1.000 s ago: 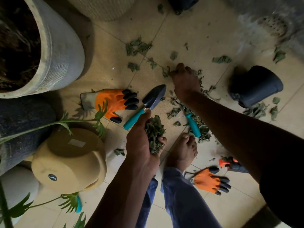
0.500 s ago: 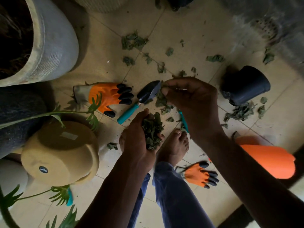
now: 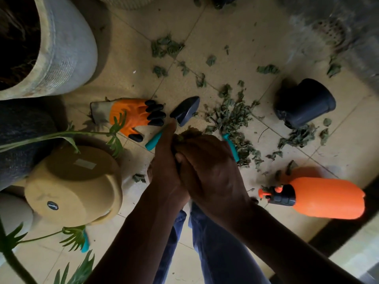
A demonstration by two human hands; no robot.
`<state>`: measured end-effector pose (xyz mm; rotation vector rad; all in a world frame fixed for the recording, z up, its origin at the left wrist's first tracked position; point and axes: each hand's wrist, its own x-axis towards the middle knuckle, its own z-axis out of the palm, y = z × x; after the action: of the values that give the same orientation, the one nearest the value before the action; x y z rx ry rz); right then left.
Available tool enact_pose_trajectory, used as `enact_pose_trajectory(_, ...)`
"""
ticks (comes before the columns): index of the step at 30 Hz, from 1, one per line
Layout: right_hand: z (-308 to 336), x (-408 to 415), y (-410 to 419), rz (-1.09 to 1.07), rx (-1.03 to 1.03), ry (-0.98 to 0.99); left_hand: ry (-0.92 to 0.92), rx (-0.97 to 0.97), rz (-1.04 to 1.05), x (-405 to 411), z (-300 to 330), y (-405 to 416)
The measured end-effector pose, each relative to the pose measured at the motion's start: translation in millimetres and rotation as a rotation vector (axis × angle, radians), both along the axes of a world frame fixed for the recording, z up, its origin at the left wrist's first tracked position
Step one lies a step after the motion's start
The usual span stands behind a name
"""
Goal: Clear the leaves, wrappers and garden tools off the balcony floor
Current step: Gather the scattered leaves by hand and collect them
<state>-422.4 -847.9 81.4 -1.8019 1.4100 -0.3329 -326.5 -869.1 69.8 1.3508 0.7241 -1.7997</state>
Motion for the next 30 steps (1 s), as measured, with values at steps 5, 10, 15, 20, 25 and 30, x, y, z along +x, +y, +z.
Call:
enact_pose_trajectory(5, 3.3, -0.2, -1.4, -0.112, 0.006, 0.040, -0.111, -0.058, -0.187, -0.3, 0.1, 4.5)
enact_pose_trajectory(10, -22.5, -12.5, -20.6, -0.349, -0.029, -0.166, -0.196, -0.032, -0.230, -1.6, -1.1, -0.7)
enact_pose_trajectory(15, -123.6, -63.2, -51.5, -0.291, 0.080, 0.235, -0.207, 0.064, -0.219, -4.3, -2.4, 1.5)
enact_pose_trajectory(20, -198.8, -113.4, -78.1, 0.330, 0.127, 0.713, -0.214, 0.097, -0.271, -8.6, -5.9, 4.7)
enact_pose_trajectory(25, -211.8, -125.0, -79.3, 0.470, 0.103, 0.850, -0.181, 0.120, -0.259, -14.6, -5.6, 5.8)
enact_pose_trajectory(30, -210.4, -122.9, -54.2, 0.280, 0.035, 0.744, -0.183, 0.087, -0.235, -20.9, -4.6, 10.0)
